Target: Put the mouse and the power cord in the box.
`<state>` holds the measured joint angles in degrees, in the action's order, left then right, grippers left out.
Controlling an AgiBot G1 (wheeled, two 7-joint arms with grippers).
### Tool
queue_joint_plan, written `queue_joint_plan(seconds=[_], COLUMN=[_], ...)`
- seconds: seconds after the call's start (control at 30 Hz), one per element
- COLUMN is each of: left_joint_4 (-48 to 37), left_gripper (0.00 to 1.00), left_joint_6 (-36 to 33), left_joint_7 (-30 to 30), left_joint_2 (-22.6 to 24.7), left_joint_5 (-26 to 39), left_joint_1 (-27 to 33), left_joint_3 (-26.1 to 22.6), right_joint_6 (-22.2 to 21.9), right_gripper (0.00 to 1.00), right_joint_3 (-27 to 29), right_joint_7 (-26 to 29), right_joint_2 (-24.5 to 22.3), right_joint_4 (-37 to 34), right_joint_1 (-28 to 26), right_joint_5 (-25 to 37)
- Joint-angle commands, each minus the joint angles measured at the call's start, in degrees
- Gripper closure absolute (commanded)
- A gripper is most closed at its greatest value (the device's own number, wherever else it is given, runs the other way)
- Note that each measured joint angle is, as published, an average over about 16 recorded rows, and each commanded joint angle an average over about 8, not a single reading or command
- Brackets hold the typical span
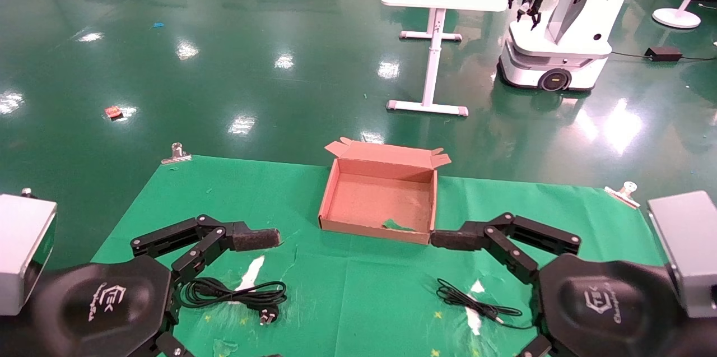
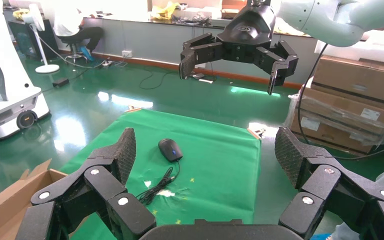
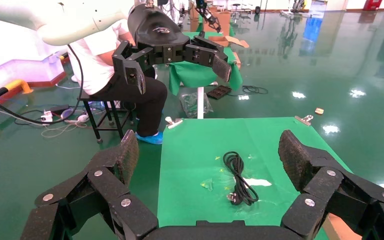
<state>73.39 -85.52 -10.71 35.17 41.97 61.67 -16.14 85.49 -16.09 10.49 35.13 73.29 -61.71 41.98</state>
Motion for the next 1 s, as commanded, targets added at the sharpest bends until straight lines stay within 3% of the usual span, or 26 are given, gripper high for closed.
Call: queue_joint_plan(seconds=[0.03,1.0], left_joint_4=[0.0,0.05], left_gripper=[0.0,0.0], left_joint_6=[0.0,-0.02], left_joint_7=[0.0,0.18], left_joint_2=[0.0,-0.09], left_joint_5=[0.0,0.38], left_joint_1=[0.0,0.14], left_joint_3=[0.0,-0.06], right_joint_6=[0.0,0.09], right_gripper=[0.0,0.0], right_joint_3=[0.0,-0.04], right_joint_7=[0.0,-0.08], right_joint_2=[0.0,-0.17], right_joint_4=[0.0,-0.21], right_joint_1=[0.0,0.09], right_joint_5=[0.0,0.22])
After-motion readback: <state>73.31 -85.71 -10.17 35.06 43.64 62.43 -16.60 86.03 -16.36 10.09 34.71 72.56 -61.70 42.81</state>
